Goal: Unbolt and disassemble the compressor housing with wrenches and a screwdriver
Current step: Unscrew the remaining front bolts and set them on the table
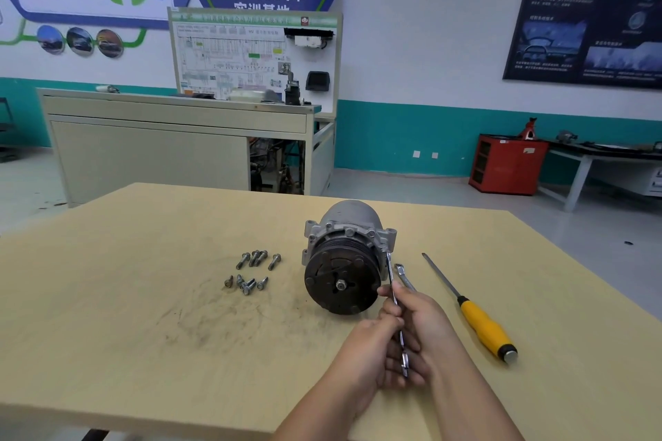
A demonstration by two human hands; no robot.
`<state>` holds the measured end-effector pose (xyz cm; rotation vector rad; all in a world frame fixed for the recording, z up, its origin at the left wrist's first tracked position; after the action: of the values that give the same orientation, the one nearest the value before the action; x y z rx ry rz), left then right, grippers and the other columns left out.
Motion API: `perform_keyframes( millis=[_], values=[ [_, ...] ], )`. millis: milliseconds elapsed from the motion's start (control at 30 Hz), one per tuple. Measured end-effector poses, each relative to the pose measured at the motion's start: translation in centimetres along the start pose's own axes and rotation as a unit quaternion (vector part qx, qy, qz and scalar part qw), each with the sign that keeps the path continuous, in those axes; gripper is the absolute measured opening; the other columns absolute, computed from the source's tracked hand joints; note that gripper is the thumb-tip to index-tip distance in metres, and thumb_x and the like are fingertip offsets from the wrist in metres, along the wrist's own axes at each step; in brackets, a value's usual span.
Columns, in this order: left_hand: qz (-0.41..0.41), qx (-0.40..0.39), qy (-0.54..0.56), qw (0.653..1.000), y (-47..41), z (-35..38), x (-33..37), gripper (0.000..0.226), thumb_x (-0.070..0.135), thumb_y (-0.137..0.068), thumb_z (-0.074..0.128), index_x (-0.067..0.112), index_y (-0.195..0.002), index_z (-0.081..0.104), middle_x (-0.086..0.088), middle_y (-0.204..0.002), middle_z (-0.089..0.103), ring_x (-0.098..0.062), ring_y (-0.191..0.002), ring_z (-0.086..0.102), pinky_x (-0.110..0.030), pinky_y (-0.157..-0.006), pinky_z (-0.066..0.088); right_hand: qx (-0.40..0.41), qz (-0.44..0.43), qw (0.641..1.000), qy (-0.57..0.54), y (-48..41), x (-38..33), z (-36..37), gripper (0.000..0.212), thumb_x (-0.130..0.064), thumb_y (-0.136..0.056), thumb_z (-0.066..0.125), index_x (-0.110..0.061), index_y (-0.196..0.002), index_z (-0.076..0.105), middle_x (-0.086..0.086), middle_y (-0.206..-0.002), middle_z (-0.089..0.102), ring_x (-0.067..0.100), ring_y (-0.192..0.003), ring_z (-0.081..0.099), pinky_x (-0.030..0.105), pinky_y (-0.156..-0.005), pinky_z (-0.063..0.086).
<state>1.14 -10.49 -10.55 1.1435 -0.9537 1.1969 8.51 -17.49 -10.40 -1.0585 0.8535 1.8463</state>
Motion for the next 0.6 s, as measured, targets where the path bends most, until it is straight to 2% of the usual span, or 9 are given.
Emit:
perform_keyframes(
  millis=[333,600],
  values=[
    [0.003,0.003,0.004,1.0,-0.03,0.08,-0.13,0.039,0.022,-0.097,0.032,0.008,-0.068,0.054,-0.014,-0.056,0.061,-0.019,-0.042,0.057,-0.019,-0.038,0.037,0.02,-0.032,0.996,0.075,0.83,-0.57,0.21,0.03,-0.021,-0.098,0.046,-0.001,-0.08,0.061,0.0,-0.046,0.046,0.006,-0.024,0.025,0.008,-0.029,0.017],
    [0.003,-0.004,0.022,1.0,-0.06,-0.06,-0.1,0.043,0.028,-0.101,0.03,0.009,-0.068,0.052,-0.012,-0.055,0.062,-0.018,-0.042,0.058,-0.019,-0.038,0.038,0.021,-0.026,0.996,0.077,0.69,-0.54,0.29,0.03,-0.022,-0.097,0.046,-0.002,-0.082,0.062,0.0,-0.048,0.046,0.007,-0.025,0.024,0.01,-0.03,0.016]
  ],
)
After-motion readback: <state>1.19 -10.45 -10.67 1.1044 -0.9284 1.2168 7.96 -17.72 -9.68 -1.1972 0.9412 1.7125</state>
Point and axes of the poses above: each hand's wrist, its own y-axis away from the middle knuckle, its own z-axis out of the palm, x = y × z, the point moved 1 cm from there along -y, towards the middle knuckle
